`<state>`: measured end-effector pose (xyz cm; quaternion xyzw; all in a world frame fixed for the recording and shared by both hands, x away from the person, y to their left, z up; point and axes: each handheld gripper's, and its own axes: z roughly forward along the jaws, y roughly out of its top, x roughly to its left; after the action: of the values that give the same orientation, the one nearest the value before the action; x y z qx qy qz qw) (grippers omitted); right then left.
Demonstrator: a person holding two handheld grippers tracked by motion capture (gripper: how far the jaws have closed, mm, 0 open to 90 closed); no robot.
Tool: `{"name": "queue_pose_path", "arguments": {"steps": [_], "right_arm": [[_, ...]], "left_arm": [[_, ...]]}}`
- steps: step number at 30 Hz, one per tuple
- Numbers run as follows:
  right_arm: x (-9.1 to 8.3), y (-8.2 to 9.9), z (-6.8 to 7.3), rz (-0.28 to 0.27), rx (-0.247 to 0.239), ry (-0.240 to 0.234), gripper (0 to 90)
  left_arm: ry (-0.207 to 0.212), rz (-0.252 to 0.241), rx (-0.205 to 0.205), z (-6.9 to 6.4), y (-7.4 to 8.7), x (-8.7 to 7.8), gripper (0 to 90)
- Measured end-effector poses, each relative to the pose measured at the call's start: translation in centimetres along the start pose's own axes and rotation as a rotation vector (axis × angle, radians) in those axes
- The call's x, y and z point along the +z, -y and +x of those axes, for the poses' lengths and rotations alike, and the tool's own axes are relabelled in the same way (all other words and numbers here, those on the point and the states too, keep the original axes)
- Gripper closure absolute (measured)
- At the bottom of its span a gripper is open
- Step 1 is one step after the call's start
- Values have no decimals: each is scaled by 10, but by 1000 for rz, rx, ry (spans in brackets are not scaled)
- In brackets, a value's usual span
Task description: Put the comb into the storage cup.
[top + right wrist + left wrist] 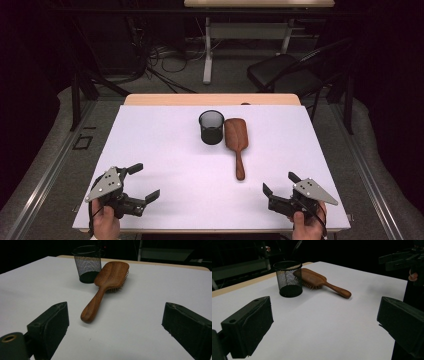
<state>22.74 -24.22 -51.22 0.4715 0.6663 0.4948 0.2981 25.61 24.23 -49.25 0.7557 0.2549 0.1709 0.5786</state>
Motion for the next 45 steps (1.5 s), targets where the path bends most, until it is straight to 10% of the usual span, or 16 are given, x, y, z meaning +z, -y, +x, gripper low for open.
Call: {"name": "queue_pose_path", "arguments": {"steps": [22,45], "right_arm": [[39,-8,4,241,30,40,0],[73,-29,18,292,15,-29,4]], "left_arm": [[-32,28,-47,3,5,1,2],[-40,42,-55,5,6,1,2]]}}
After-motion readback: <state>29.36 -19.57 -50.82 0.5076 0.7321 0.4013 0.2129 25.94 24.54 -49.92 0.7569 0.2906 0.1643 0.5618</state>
